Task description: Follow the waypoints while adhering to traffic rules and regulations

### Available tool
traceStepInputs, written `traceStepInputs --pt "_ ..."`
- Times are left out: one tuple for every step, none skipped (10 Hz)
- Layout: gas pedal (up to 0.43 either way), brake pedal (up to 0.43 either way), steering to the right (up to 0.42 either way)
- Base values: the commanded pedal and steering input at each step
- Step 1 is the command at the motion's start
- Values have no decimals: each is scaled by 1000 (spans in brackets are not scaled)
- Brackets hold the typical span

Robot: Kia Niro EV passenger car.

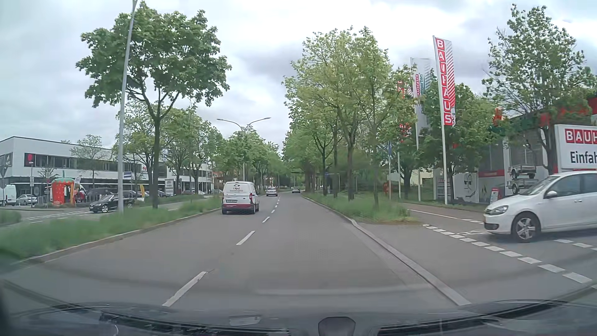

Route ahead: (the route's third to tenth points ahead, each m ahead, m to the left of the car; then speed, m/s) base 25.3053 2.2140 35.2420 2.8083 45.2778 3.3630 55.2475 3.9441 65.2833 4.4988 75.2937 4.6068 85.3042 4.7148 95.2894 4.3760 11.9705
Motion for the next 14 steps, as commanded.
traceStepInputs --pt "189 0 -18" --pt "189 0 -17" --pt "177 0 -17" --pt "177 0 -15" --pt "177 0 -10" --pt "177 0 -6" --pt "177 0 -5" --pt "169 0 -5" --pt "169 0 -5" --pt "157 0 -5" --pt "157 0 -5" --pt "138 0 -5" --pt "59 0 -5" --pt "0 0 -6"
